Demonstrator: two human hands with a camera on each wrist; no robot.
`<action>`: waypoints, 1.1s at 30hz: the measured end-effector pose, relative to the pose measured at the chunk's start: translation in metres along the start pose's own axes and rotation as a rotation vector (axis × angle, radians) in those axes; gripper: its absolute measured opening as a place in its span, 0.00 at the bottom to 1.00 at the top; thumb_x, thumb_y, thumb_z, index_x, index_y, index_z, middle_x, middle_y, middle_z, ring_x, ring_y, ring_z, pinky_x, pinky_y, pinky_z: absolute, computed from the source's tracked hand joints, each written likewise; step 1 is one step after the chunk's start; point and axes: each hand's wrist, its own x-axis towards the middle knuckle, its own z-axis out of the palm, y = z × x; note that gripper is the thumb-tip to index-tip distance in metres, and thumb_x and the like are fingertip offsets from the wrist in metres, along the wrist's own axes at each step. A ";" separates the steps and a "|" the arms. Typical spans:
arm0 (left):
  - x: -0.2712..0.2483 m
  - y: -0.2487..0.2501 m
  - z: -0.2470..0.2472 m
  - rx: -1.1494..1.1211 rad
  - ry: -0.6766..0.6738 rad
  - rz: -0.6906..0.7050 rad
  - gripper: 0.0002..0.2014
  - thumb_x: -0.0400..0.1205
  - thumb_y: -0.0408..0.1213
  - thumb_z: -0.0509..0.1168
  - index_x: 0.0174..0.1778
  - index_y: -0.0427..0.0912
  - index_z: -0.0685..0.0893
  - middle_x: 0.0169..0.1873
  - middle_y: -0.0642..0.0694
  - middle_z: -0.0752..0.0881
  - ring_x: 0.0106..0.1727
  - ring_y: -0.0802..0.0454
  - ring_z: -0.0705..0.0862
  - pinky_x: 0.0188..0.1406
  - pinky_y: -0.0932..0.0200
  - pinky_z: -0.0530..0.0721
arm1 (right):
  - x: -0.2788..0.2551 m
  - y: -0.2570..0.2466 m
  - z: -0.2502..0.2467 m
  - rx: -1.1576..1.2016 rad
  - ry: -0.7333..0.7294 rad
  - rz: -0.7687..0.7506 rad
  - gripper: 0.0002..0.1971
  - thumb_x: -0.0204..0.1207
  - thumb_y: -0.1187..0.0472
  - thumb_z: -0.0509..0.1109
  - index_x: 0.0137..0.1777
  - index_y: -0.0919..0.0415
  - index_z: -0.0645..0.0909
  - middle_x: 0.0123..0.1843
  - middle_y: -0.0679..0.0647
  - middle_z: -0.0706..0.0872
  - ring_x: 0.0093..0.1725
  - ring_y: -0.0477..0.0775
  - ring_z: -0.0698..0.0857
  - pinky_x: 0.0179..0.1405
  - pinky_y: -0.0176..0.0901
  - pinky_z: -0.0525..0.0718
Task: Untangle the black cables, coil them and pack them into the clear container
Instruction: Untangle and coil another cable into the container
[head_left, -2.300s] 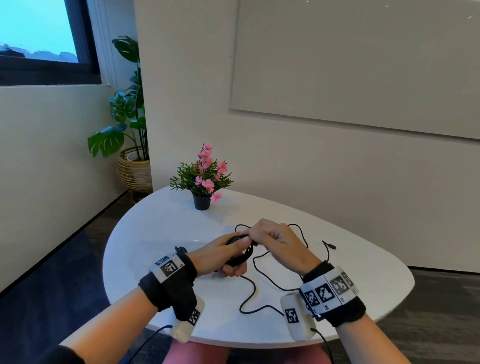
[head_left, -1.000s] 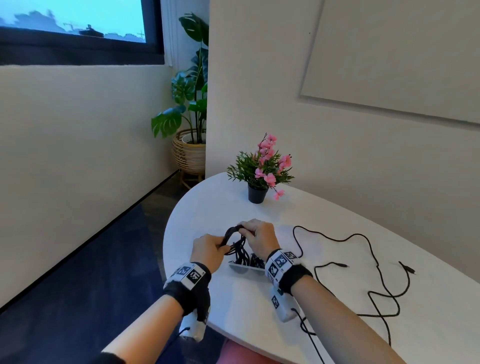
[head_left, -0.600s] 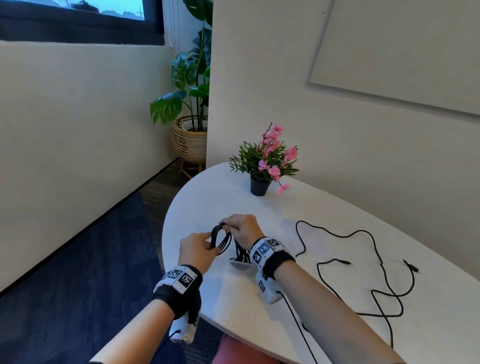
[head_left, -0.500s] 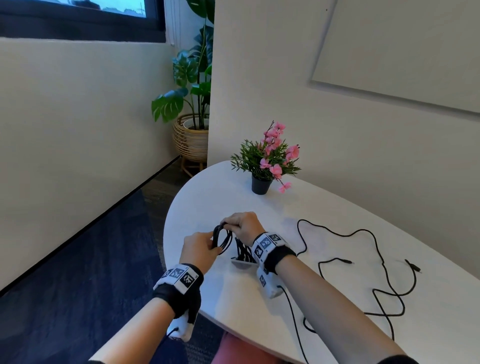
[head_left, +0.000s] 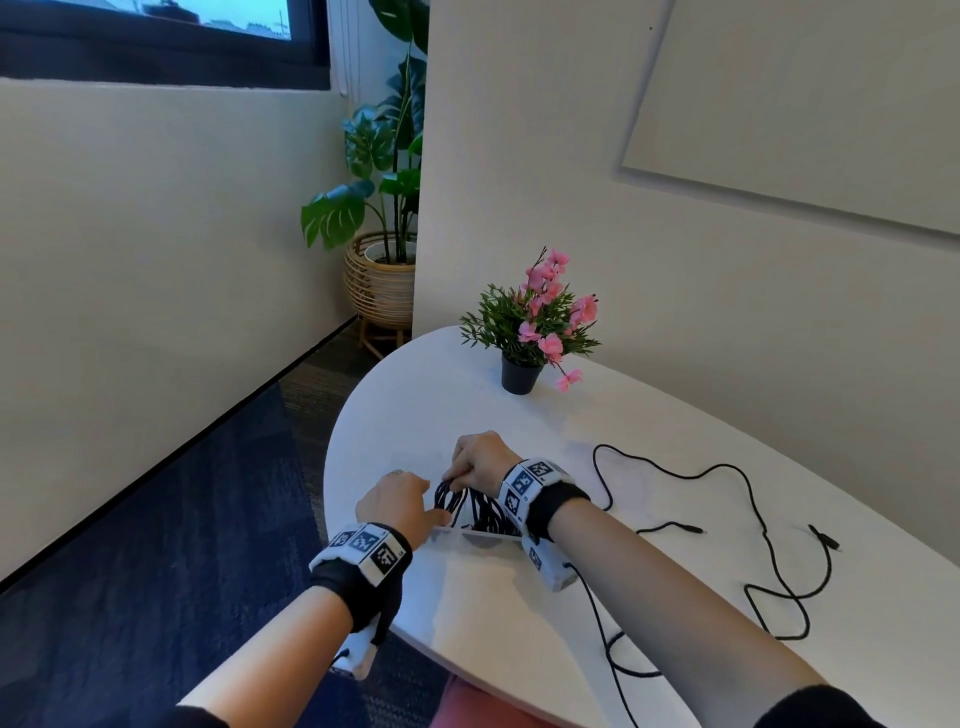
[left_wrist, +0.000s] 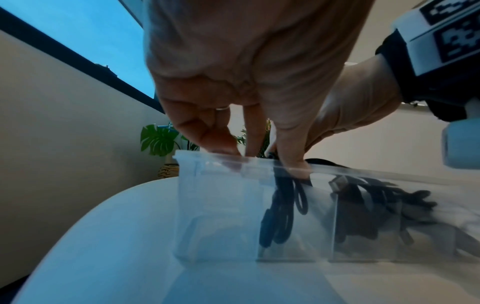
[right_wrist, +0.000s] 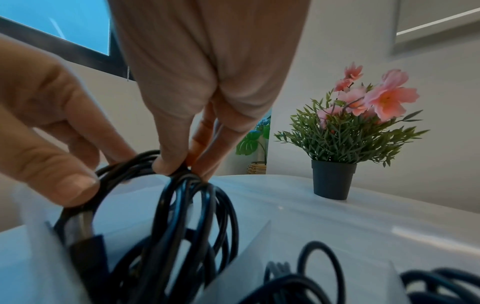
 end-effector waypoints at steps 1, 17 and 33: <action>0.001 -0.001 0.002 -0.039 -0.003 0.002 0.27 0.76 0.55 0.69 0.69 0.51 0.78 0.64 0.50 0.81 0.61 0.51 0.82 0.57 0.55 0.81 | 0.001 -0.002 -0.001 -0.007 -0.012 0.005 0.12 0.69 0.67 0.77 0.52 0.69 0.88 0.52 0.62 0.86 0.52 0.57 0.85 0.49 0.28 0.78; 0.010 0.025 0.001 0.141 0.041 0.009 0.07 0.80 0.34 0.64 0.50 0.38 0.85 0.46 0.41 0.86 0.48 0.44 0.86 0.41 0.58 0.80 | -0.035 0.013 -0.013 -0.029 -0.069 0.142 0.20 0.65 0.57 0.81 0.57 0.61 0.88 0.56 0.56 0.89 0.47 0.47 0.84 0.48 0.33 0.76; 0.003 0.038 -0.008 0.217 -0.140 0.062 0.14 0.79 0.31 0.66 0.60 0.34 0.79 0.59 0.38 0.83 0.58 0.43 0.84 0.54 0.57 0.83 | -0.036 0.007 0.002 0.056 0.041 0.253 0.13 0.65 0.66 0.81 0.49 0.68 0.89 0.50 0.62 0.91 0.49 0.55 0.89 0.57 0.43 0.85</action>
